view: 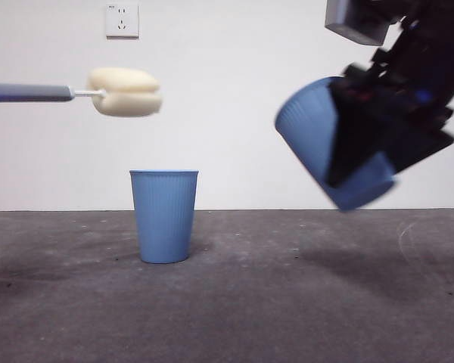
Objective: Pick up the cup brush,pick up the cup,insert the brush into the cup,clean the cup,put the cup brush back,put the cup back to the fixed position on the table
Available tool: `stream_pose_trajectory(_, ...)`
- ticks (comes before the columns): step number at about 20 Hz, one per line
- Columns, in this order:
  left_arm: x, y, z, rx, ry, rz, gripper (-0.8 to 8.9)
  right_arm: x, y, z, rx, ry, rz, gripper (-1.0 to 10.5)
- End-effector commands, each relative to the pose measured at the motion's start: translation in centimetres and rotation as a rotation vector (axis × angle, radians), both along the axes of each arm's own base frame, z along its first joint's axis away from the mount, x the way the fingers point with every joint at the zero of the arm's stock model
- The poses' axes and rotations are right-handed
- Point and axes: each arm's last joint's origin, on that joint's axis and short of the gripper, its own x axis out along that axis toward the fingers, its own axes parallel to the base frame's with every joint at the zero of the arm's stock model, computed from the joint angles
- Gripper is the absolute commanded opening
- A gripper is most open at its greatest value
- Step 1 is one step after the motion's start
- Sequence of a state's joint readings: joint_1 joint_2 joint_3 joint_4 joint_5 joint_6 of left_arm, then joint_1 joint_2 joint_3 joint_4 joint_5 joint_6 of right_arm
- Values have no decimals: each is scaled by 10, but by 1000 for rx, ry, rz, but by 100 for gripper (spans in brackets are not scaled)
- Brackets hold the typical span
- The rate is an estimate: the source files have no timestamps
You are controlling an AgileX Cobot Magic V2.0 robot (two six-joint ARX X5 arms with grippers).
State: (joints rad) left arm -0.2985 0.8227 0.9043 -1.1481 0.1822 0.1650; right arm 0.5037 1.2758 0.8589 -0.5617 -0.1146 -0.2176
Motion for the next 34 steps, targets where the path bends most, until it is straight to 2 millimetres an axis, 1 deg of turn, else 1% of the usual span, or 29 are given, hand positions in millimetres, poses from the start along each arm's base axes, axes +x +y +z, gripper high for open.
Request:
stream_pose_trajectory(1,-4,-5,0,53,-12,-93,-9,-7,-4,4,-119,81,54,-16)
stream_pose_trajectory(3,-9,-11,-2,108,-18,-174,-9,-12,-4,6,-163,117,88,-16)
stream_pose_trajectory(5,-13,-17,-2,159,-31,-253,-9,-19,-3,4,-228,145,121,-17)
stream_pose_trajectory(7,-16,-22,-3,204,-34,-324,-9,-26,4,3,-283,144,151,-17)
stream_pose_trajectory(13,-22,-38,-8,319,-45,-515,-9,-55,28,1,-581,55,304,-17)
stream_pose_trajectory(18,-22,-55,-15,355,-15,-618,-9,-69,46,0,-679,-51,402,-17)
stream_pose_trajectory(21,-20,-66,-19,363,-14,-658,-9,-74,54,-7,-742,-59,460,-17)
stream_pose_trajectory(25,-16,-74,-23,368,-7,-674,-9,-77,66,-20,-834,-59,511,-16)
stream_pose_trajectory(27,-15,-78,-25,374,3,-685,-9,-79,72,-25,-850,-56,537,-17)
stream_pose_trajectory(30,-13,-86,-29,374,13,-712,-9,-77,85,-25,-838,-77,554,-16)
stream_pose_trajectory(34,-7,-101,-36,352,-3,-711,-9,-74,105,-18,-804,-121,570,-16)
